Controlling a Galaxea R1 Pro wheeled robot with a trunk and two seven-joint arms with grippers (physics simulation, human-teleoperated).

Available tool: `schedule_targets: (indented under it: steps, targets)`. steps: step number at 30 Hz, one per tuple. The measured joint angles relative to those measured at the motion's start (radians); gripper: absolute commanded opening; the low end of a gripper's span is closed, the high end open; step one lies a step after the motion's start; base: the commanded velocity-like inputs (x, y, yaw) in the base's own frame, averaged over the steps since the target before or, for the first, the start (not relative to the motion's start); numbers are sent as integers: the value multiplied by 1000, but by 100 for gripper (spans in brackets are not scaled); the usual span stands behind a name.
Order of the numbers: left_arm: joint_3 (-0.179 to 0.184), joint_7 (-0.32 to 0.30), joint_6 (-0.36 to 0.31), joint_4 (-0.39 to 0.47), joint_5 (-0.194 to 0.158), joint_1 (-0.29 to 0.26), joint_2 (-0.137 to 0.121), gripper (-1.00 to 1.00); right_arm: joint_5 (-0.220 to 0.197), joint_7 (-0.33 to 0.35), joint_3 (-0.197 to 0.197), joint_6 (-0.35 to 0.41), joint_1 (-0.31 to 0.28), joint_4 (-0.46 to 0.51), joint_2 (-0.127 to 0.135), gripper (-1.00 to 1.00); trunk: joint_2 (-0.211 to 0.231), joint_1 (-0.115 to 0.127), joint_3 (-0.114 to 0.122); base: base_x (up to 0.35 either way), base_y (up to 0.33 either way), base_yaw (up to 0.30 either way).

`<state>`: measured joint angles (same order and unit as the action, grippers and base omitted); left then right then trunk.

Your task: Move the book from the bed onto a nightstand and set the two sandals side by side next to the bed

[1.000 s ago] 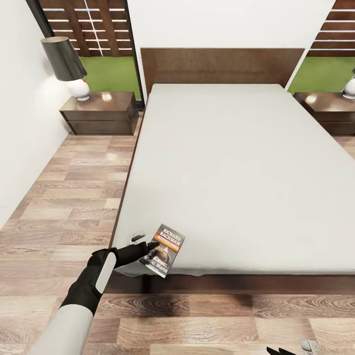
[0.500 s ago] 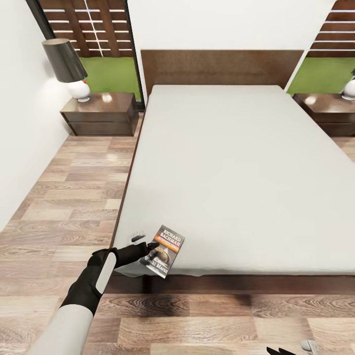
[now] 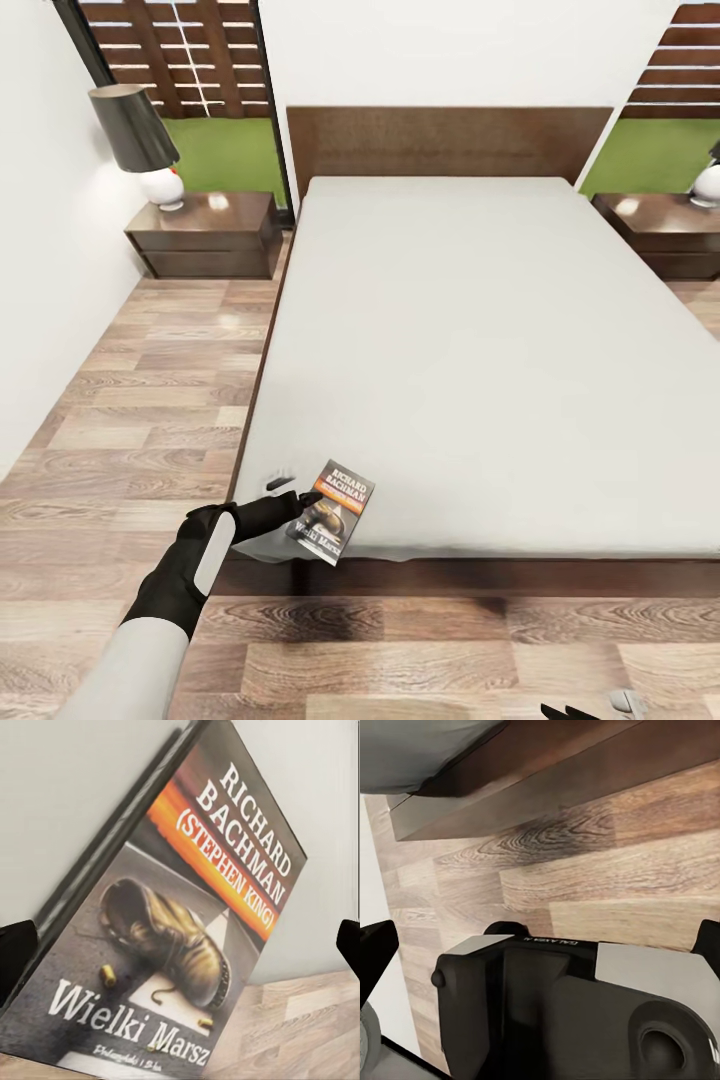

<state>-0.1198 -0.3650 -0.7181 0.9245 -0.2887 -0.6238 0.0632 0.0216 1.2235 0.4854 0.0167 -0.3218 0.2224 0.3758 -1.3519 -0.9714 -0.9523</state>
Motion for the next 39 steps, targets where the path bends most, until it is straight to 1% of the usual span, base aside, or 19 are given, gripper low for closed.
schedule_targets:
  steps: [8,12,14,15,18,20,22,24,25,26,27,30,31,33,35,36,37,38,39]
  targets:
    - [-1,-2,-2,0,-5,0,-1,100,0,1,0,1,0,0,0,100,56,31,25,0,0,0]
    - [-3,-45,-4,0,-60,0,-8,100,-1,1,1,0,0,0,0,100,84,46,38,0,0,0]
    - [-2,-74,-5,0,-101,0,-34,100,0,2,1,0,0,0,0,100,98,54,44,0,0,0]
    - [-3,-101,-6,1,-135,0,-57,100,0,1,2,1,0,0,0,100,105,58,47,0,0,0]
    - [-3,-128,-7,2,-159,0,-70,100,0,1,2,0,0,0,0,100,126,69,56,0,0,0]
    - [-3,-173,-7,3,-170,0,-91,100,0,0,2,0,0,0,2,100,140,77,63,0,0,0]
    - [-3,-197,-7,3,-172,2,-105,100,0,0,2,0,0,0,3,100,154,84,69,0,0,0]
    - [-3,-241,-7,5,-174,6,-138,100,-1,0,3,0,0,0,4,100,168,92,75,0,0,0]
    - [-3,-255,-7,5,-174,8,-149,100,-1,0,3,0,0,0,4,100,175,96,78,0,0,0]
    - [-2,-284,-7,3,-175,9,-171,100,-1,0,3,0,0,0,4,100,182,100,81,0,0,0]
    - [-2,-300,-8,2,-175,10,-182,100,-1,0,3,0,0,0,4,100,189,104,85,0,0,0]
    - [-2,-396,-6,-21,-174,29,-248,100,-1,0,3,0,0,0,5,100,210,115,94,0,0,0]
    - [-2,-474,-1,-73,-166,58,-288,100,-1,0,3,0,0,0,5,100,217,119,97,0,0,0]
    - [-2,-525,1,-116,-167,74,-317,100,-1,0,3,0,0,0,5,100,231,127,103,0,0,0]
    - [-2,-588,16,-180,-164,86,-360,100,-1,1,3,0,0,0,5,100,245,134,110,0,0,0]
    - [-2,-602,25,-200,-164,90,-371,100,-1,1,3,0,0,0,5,100,252,138,113,0,0,0]
    - [-1,-627,55,-244,-162,95,-388,100,-1,1,3,0,0,0,5,100,259,142,116,0,0,0]
    - [-1,-637,75,-270,-162,97,-394,100,-1,1,3,0,0,0,6,100,266,146,119,0,0,0]
    - [-1,-653,125,-326,-161,100,-404,100,-1,1,3,0,0,0,6,100,273,150,122,0,0,0]
